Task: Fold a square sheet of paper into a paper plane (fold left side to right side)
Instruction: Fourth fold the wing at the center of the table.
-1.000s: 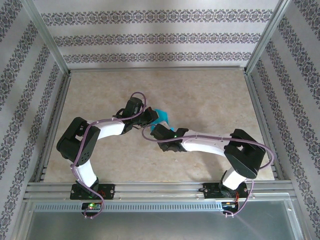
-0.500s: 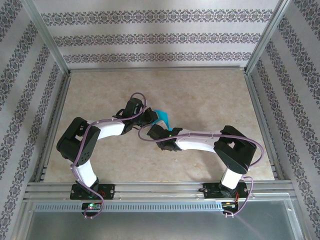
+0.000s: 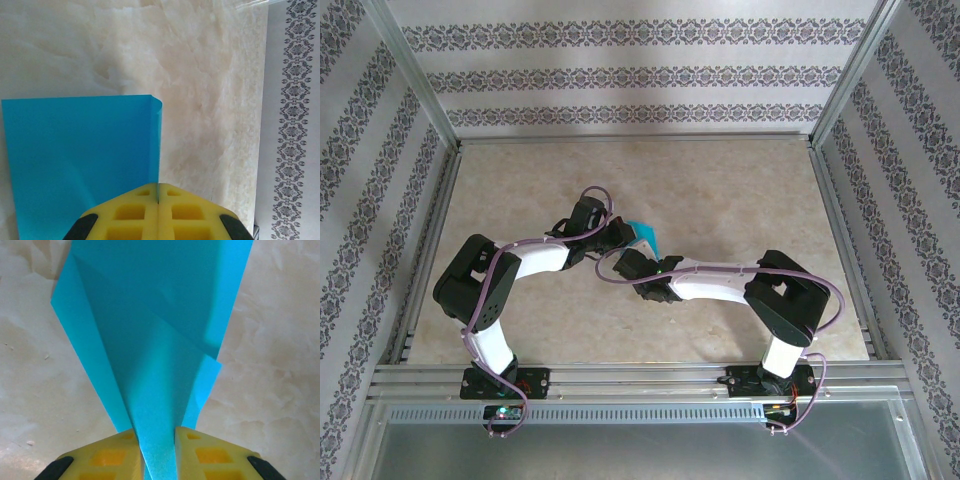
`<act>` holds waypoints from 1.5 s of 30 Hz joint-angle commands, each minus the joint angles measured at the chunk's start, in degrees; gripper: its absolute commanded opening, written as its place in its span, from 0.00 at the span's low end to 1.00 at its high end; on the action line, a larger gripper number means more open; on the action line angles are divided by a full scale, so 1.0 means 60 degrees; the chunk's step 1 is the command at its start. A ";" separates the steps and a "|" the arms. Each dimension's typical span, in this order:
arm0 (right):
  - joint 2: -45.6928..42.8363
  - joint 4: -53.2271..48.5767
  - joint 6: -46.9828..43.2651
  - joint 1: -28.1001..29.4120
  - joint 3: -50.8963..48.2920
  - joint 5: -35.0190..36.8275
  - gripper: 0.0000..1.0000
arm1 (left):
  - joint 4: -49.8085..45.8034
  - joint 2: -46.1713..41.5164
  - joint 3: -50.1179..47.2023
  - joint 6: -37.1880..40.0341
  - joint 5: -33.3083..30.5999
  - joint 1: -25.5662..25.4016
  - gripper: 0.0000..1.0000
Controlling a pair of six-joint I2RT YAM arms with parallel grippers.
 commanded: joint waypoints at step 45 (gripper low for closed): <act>-0.0538 0.0671 0.1127 -0.1820 -0.0434 -0.5885 0.00 | -0.2191 -0.2381 -0.2192 0.1039 0.1684 0.1714 0.42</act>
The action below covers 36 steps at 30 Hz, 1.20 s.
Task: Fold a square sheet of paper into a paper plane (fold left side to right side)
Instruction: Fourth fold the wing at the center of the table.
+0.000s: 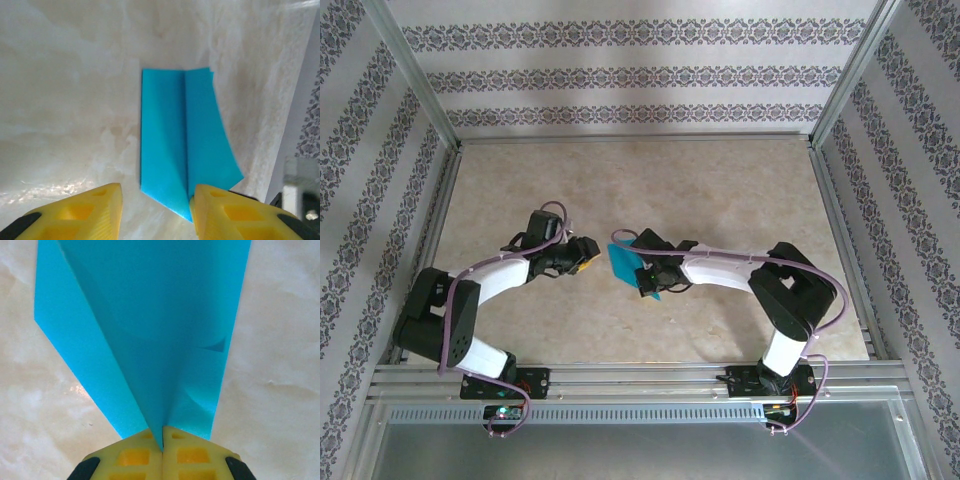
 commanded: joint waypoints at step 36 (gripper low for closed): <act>-0.0046 0.2489 0.0782 -0.1855 -0.1570 -0.3986 0.00 | 0.1732 0.3393 0.2145 -0.0841 0.0076 -0.2113 0.48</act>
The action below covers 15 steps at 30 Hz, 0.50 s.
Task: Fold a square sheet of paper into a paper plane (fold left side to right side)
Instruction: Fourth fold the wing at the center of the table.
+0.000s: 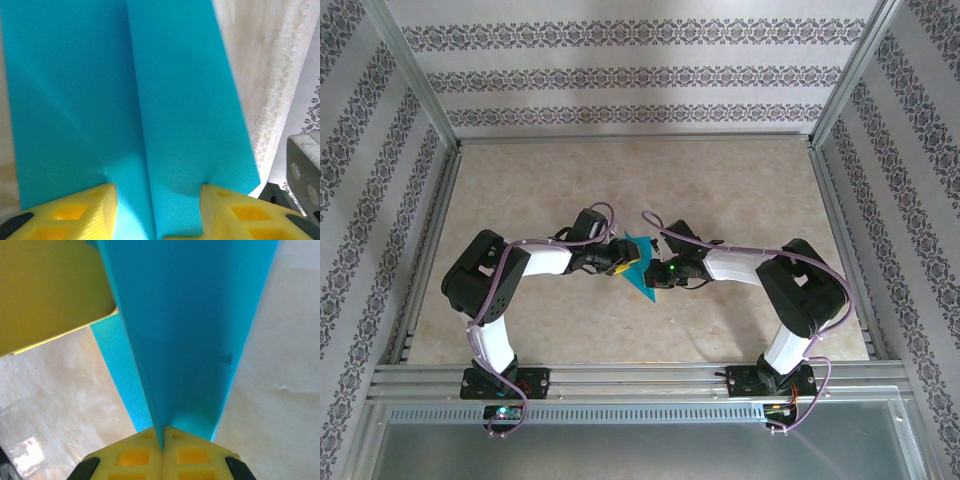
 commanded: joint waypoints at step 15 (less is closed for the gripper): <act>0.0271 0.0114 -0.0045 -0.0144 -0.0107 -0.0167 0.00 | -0.0415 0.0348 0.0749 0.0257 -0.0263 -0.0248 0.47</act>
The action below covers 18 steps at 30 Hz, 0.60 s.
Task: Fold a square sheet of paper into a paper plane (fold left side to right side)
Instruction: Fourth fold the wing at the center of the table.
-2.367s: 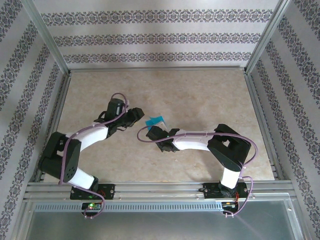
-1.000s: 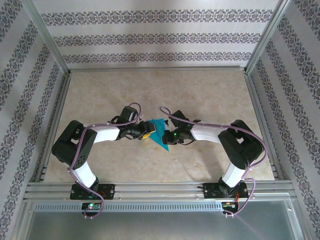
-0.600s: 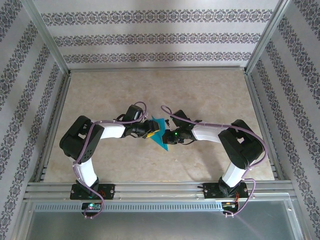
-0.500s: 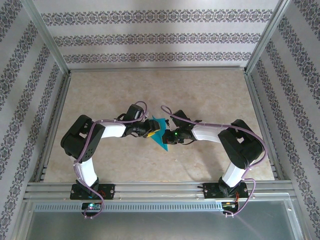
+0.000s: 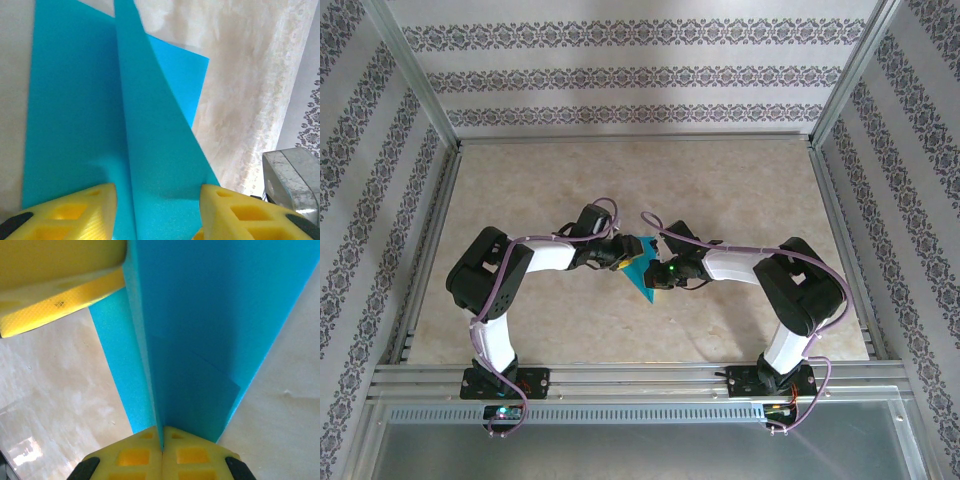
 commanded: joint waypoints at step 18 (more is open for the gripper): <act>0.0516 0.0753 -0.0141 -0.0605 -0.0209 -0.1372 0.00 | -0.0922 -0.0063 0.0460 0.0462 -0.0435 -0.0213 0.41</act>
